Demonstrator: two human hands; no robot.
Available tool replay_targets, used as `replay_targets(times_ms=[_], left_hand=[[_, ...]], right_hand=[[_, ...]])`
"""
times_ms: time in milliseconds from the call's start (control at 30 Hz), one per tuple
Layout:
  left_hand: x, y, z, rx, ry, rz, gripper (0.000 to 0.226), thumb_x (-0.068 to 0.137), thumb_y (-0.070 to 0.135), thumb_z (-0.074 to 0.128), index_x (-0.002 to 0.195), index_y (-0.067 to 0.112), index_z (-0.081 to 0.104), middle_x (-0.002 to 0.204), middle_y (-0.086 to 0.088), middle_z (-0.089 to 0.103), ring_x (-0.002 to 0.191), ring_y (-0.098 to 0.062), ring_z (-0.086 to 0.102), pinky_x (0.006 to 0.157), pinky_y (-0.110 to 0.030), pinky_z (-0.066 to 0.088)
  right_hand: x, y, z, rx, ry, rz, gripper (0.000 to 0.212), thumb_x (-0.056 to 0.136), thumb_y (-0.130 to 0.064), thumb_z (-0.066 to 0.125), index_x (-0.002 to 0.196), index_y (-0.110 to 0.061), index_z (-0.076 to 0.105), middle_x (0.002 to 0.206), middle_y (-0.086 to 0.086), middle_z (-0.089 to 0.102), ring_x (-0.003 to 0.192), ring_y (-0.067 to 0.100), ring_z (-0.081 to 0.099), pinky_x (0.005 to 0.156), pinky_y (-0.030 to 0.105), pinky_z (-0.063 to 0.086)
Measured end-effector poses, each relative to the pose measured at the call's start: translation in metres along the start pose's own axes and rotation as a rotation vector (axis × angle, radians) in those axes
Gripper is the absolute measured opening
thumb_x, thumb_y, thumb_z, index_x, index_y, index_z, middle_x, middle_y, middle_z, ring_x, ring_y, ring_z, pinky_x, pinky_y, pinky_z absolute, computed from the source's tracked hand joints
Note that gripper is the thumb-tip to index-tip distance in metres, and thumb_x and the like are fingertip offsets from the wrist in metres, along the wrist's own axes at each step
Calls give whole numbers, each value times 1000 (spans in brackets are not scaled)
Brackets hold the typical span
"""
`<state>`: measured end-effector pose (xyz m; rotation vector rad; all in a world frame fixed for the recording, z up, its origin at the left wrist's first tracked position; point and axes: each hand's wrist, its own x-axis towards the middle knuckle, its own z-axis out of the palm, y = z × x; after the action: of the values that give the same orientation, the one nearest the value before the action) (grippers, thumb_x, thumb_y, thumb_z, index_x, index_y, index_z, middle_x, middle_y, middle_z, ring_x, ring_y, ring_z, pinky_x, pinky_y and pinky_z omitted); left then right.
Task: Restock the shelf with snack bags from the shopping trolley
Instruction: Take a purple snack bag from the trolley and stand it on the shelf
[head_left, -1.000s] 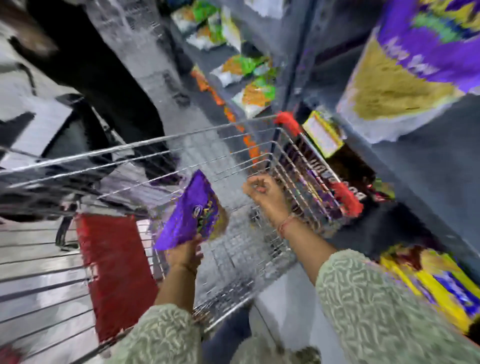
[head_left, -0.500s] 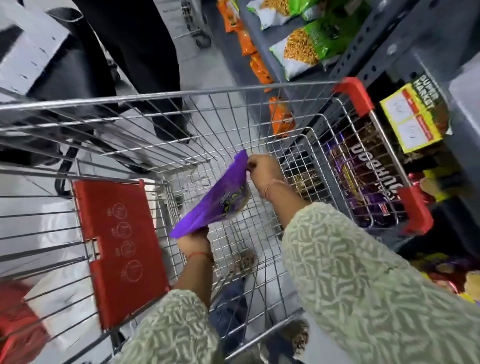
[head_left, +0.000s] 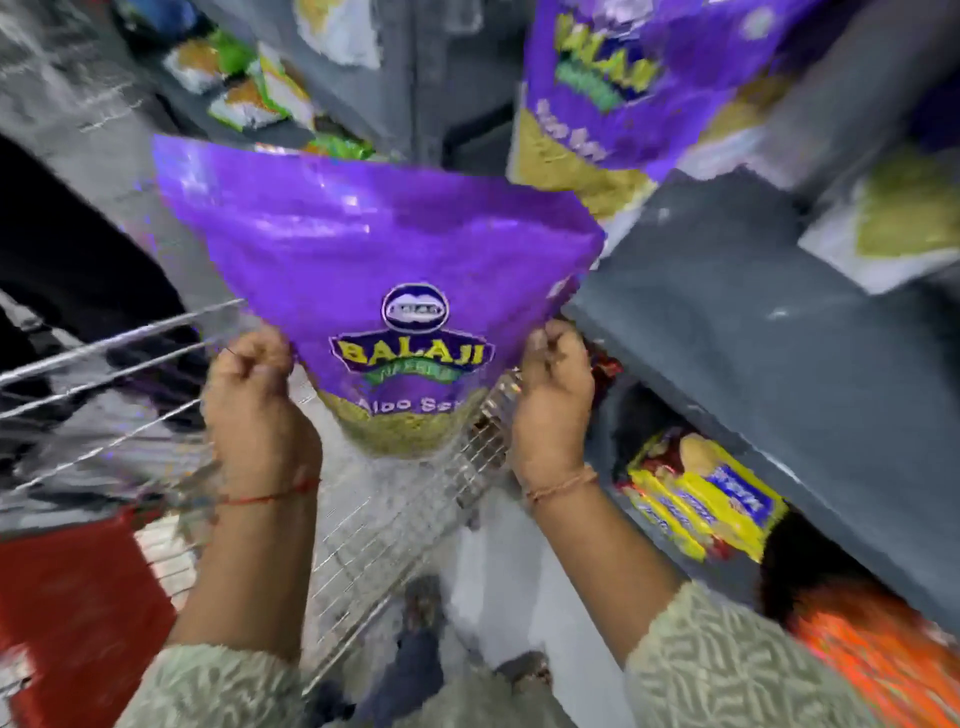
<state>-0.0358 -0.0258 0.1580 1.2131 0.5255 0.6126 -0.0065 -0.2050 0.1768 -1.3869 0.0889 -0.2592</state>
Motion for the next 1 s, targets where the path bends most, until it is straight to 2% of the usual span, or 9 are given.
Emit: replay_targets(times_ms=[67,167,300,400,500,633,800,933,1000], left_hand=[[-21,18,54,-53,-175,57,34,74,-2,45,51,22,44,38,17,47,47,4,35,51,-14,31],[-49,28,127,-187,-361,43,28,78,4,47,56,21,44,39,15,49,43,2,38,44,-12,34],[-79,19,220,-238,-497,-30,37,84,7,48,49,17,56,35,14,48,38,3,34,39,-13,30],[-95,7,283,-229,-603,-118,45,87,-4,41,48,18,43,28,13,41,31,2,30,35,-10,25],[-92,-10,330,-190,-671,-199,40,86,-4,41,54,19,44,28,11,43,30,2,33,34,-11,26],[-85,-25,374,-208,-751,-328,41,88,2,44,50,17,53,33,11,53,34,0,42,39,-11,35],[-75,-37,399,-162,-821,-328,27,91,11,45,65,19,49,40,14,60,42,2,49,47,-13,43],[-66,-42,401,-92,-859,-311,27,92,15,44,67,19,51,42,15,60,45,2,50,55,-18,42],[-62,-43,395,-70,-973,-291,27,95,22,37,73,20,54,50,17,65,54,2,55,62,-18,43]], right_hand=[[11,-33,-30,99,138,-78,20,85,-12,43,69,-22,44,51,-14,51,51,-5,40,52,9,34],[31,-67,-81,141,289,-183,17,82,-17,42,66,-24,43,57,-15,43,56,1,34,52,16,31],[63,-99,-149,163,483,-272,23,84,-6,45,66,-21,43,51,-15,50,48,-7,41,55,11,35],[85,-113,-191,155,628,-278,30,90,1,40,68,-18,45,63,-4,46,49,-7,44,54,7,37],[108,-113,-218,129,717,-259,31,91,-3,42,66,-20,46,65,-4,47,57,-1,41,55,10,38],[138,-110,-238,119,783,-243,33,89,0,42,64,-20,46,63,-2,45,53,-2,40,51,10,36],[167,-98,-249,97,821,-235,33,89,-1,41,63,-22,45,62,0,42,60,10,35,58,26,32],[167,-97,-246,95,805,-277,32,90,-2,42,66,-22,46,66,-1,46,63,8,39,59,20,37],[156,-94,-247,127,734,-234,22,91,-9,43,73,-20,49,73,-3,49,66,3,43,62,12,41]])
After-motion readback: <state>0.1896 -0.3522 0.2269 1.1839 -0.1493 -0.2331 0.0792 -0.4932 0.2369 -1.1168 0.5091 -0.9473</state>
